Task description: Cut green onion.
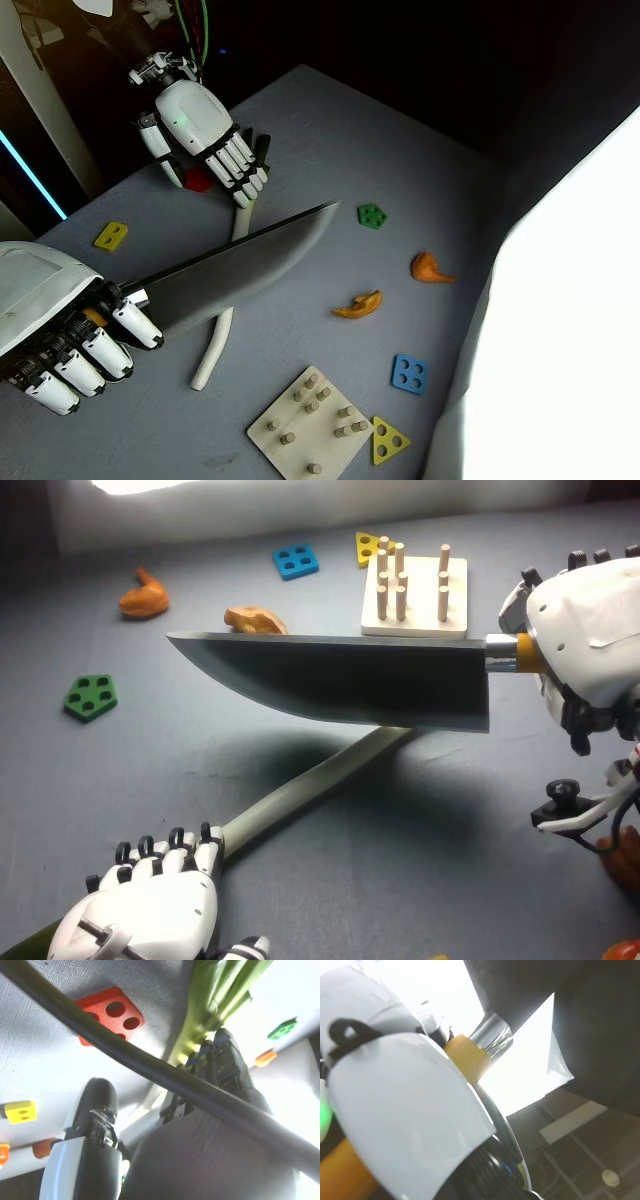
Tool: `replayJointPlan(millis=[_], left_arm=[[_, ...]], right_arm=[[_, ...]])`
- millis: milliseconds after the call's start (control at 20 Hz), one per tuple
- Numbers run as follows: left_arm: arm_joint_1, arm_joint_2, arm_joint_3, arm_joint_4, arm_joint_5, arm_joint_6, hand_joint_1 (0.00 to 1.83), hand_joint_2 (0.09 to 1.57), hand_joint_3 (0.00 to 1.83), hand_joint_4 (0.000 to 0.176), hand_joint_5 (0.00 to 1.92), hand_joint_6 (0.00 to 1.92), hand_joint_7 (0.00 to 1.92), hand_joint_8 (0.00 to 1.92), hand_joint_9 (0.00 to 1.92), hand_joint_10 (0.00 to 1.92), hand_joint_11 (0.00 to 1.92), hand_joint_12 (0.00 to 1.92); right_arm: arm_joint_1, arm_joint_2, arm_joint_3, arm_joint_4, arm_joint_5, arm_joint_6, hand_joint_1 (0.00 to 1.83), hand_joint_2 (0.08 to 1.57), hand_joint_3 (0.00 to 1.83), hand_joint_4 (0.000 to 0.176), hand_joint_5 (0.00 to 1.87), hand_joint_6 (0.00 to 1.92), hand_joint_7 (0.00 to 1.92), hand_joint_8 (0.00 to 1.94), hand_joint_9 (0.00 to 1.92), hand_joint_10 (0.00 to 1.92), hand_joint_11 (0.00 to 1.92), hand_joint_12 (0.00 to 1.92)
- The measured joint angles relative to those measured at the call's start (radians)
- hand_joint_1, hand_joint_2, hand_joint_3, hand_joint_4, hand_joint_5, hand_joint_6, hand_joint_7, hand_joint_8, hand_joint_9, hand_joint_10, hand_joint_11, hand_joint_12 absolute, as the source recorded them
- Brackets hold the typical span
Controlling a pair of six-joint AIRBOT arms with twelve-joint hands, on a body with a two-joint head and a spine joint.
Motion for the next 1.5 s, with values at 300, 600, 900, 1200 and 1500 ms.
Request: replayJointPlan(millis=[300,600,900,1200,1500], left_arm=[[0.0,0.0,0.0,0.001,0.0,0.0,0.4,1.44,0.0,0.009,0.0,0.0,0.01,0.0,0.05,0.01,0.0,0.0],[0.003,0.0,0.003,0.008,-0.003,0.0,0.38,1.44,0.0,0.014,0.0,0.0,0.01,0.0,0.05,0.0,0.0,0.0],[0.0,0.0,0.006,0.008,-0.004,-0.001,0.33,1.46,0.01,0.013,0.0,0.0,0.0,0.0,0.0,0.0,0.0,0.0],[-0.013,0.0,0.006,0.0,-0.011,0.0,0.36,1.45,0.0,0.006,0.0,0.0,0.02,0.0,0.06,0.01,0.01,0.01],[-0.013,0.0,0.01,0.006,-0.011,0.0,0.36,1.45,0.0,0.006,0.0,0.0,0.0,0.0,0.03,0.0,0.0,0.0]], right_arm=[[-0.014,0.042,-0.003,0.02,-0.008,-0.035,1.53,1.15,0.0,0.176,1.26,1.92,1.4,1.94,1.48,1.92,1.54,1.92],[-0.023,0.087,-0.027,0.027,-0.008,-0.046,1.56,1.15,0.0,0.176,1.27,1.92,1.42,1.94,1.49,1.92,1.55,1.92],[-0.021,0.093,-0.029,0.034,0.005,-0.042,1.53,1.15,0.0,0.176,1.21,1.92,1.4,1.94,1.48,1.92,1.54,1.92],[0.068,0.15,0.005,0.057,-0.022,0.081,1.53,1.14,0.0,0.176,1.23,1.92,1.39,1.94,1.47,1.92,1.53,1.92],[0.209,0.172,0.148,0.076,-0.193,0.206,1.56,1.13,0.0,0.176,1.25,1.92,1.4,1.94,1.48,1.92,1.55,1.92]])
